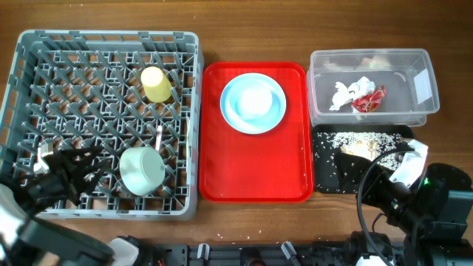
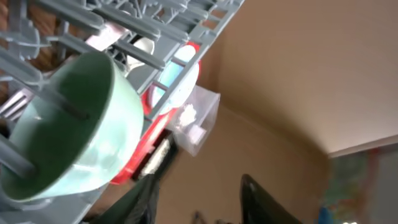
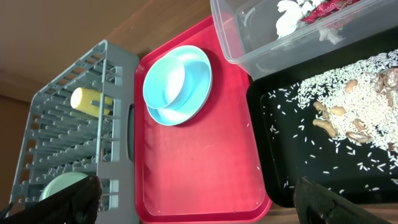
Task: Sort waste into correct bins and load items into the dishwasher rack
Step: 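Grasp the green bowl and place it upside down in the rack, then reach the left gripper to the blue bowl on the blue plate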
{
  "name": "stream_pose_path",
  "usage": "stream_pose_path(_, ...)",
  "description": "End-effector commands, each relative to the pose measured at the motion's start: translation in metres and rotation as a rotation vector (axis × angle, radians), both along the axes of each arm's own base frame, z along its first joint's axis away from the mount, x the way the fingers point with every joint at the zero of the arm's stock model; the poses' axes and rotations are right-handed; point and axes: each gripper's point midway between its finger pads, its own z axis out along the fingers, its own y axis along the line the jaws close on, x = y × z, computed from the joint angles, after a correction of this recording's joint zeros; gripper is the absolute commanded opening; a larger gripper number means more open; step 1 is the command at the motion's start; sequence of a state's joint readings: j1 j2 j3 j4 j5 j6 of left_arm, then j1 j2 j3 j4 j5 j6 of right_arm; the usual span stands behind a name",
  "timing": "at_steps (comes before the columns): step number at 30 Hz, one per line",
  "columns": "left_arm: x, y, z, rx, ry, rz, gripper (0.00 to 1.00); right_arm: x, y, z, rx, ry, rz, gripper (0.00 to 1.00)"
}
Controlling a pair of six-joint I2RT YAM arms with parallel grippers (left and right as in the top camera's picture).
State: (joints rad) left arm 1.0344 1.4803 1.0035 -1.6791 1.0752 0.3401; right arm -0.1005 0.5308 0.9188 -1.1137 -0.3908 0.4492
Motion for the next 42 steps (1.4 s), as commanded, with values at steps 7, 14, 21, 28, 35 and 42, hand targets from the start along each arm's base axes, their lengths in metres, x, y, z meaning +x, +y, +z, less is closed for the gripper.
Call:
stream_pose_path(7, -0.031, -0.037, 0.011, 0.666, 0.078, -0.127, 0.04, 0.000, -0.001, 0.002, -0.003, -0.008, -0.009, 1.00)
stream_pose_path(14, -0.024, -0.060, -0.006, 0.837, 0.218, -0.224, 0.04, 0.000, -0.001, 0.002, -0.003, -0.008, -0.009, 1.00)
stream_pose_path(21, -0.008, -0.104, -0.059, 1.150, 0.421, -0.446, 0.04, 0.000, -0.001, 0.002, -0.003, -0.008, -0.009, 1.00)
stream_pose_path(28, -0.012, -0.036, -0.087, 1.356, 0.790, -0.337, 0.04, 0.000, -0.001, 0.002, -0.003, -0.008, -0.009, 1.00)
stream_pose_path(35, 0.010, -0.044, -0.025, 1.159, 0.527, -0.174, 0.08, 0.000, -0.001, 0.002, -0.003, -0.008, -0.009, 1.00)
stream_pose_path(42, 0.065, -0.205, 0.093, 0.590, -0.353, -0.457, 0.14, 0.000, -0.001, 0.002, -0.003, -0.008, -0.009, 1.00)
